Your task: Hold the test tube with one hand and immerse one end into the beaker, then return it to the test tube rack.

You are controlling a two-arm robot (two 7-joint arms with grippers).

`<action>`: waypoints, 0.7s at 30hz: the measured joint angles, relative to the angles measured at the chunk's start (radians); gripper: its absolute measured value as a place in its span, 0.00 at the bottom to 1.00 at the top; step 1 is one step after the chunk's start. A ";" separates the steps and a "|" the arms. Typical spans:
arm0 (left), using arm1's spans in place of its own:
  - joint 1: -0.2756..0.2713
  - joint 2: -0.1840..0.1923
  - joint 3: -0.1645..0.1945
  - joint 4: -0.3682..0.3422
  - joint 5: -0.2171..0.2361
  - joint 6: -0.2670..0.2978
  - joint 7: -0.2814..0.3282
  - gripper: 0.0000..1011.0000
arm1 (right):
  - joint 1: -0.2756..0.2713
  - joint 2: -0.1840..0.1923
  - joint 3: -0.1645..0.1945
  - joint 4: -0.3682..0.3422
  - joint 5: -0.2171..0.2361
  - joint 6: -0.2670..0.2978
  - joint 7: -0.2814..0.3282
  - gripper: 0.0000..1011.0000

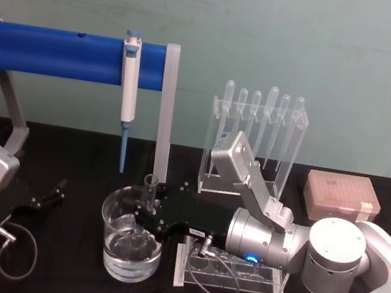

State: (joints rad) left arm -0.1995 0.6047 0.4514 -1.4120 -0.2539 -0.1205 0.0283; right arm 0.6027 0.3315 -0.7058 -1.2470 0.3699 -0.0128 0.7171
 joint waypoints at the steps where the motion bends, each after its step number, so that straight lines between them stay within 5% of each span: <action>1: 0.000 0.000 0.000 0.000 0.000 0.000 0.000 0.99 | 0.000 0.000 0.000 0.000 0.000 0.000 0.000 0.22; 21: 0.000 0.000 0.000 0.000 0.000 0.000 0.000 0.99 | 0.000 0.000 0.000 0.000 0.000 0.000 0.000 0.22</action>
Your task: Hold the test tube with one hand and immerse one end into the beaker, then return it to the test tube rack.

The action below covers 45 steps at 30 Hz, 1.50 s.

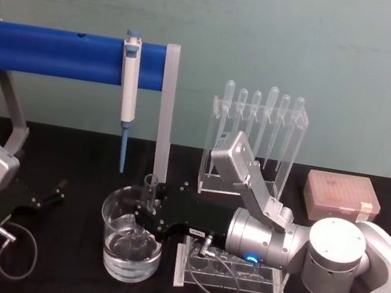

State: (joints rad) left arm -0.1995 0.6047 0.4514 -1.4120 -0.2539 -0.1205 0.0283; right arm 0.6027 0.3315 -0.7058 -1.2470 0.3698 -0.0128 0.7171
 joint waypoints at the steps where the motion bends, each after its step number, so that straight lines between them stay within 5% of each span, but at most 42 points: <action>1: 0.000 0.000 0.000 0.000 0.000 0.000 0.000 0.99 | 0.000 0.000 0.000 0.000 0.000 0.000 0.000 0.22; 45: 0.000 0.000 0.000 0.000 0.000 0.000 0.000 0.99 | 0.000 0.000 0.000 0.000 0.000 0.000 0.000 0.22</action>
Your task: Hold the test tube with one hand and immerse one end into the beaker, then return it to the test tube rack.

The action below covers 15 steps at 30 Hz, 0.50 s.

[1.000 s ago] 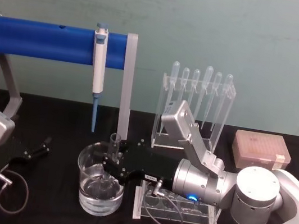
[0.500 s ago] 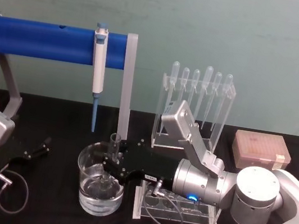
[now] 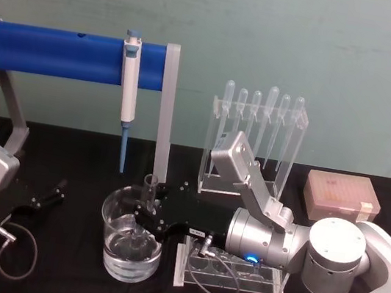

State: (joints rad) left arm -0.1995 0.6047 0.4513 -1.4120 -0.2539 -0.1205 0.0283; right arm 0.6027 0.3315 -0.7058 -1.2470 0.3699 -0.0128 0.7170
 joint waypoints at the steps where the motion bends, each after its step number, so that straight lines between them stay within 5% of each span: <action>1: 0.000 0.000 0.000 0.000 0.000 0.000 0.000 0.99 | 0.000 0.000 0.000 0.000 0.000 0.000 0.000 0.22; 15: 0.000 0.000 0.000 0.000 0.000 0.000 0.000 0.99 | 0.000 0.000 0.000 0.000 0.000 0.000 0.000 0.22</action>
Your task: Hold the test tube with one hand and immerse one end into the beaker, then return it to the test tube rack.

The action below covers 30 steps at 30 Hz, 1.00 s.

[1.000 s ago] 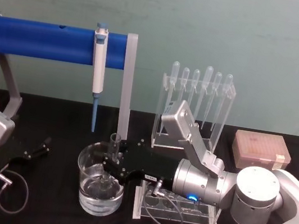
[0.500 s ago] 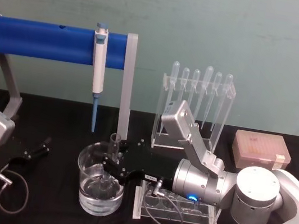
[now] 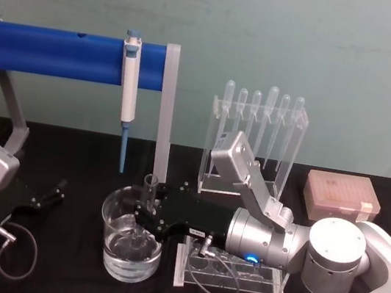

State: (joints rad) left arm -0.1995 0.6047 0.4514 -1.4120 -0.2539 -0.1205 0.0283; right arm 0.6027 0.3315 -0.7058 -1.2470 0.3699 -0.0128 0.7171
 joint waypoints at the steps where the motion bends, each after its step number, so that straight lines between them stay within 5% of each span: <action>1: 0.000 0.000 0.000 0.000 0.000 0.000 0.000 0.99 | 0.000 0.000 0.000 0.000 0.000 0.000 0.000 0.22; 30: 0.000 0.000 0.000 0.000 0.000 0.000 0.000 0.99 | 0.000 0.000 0.000 0.000 0.000 0.000 0.000 0.22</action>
State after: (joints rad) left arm -0.1995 0.6046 0.4514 -1.4120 -0.2539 -0.1205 0.0283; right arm 0.6027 0.3315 -0.7058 -1.2470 0.3699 -0.0128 0.7171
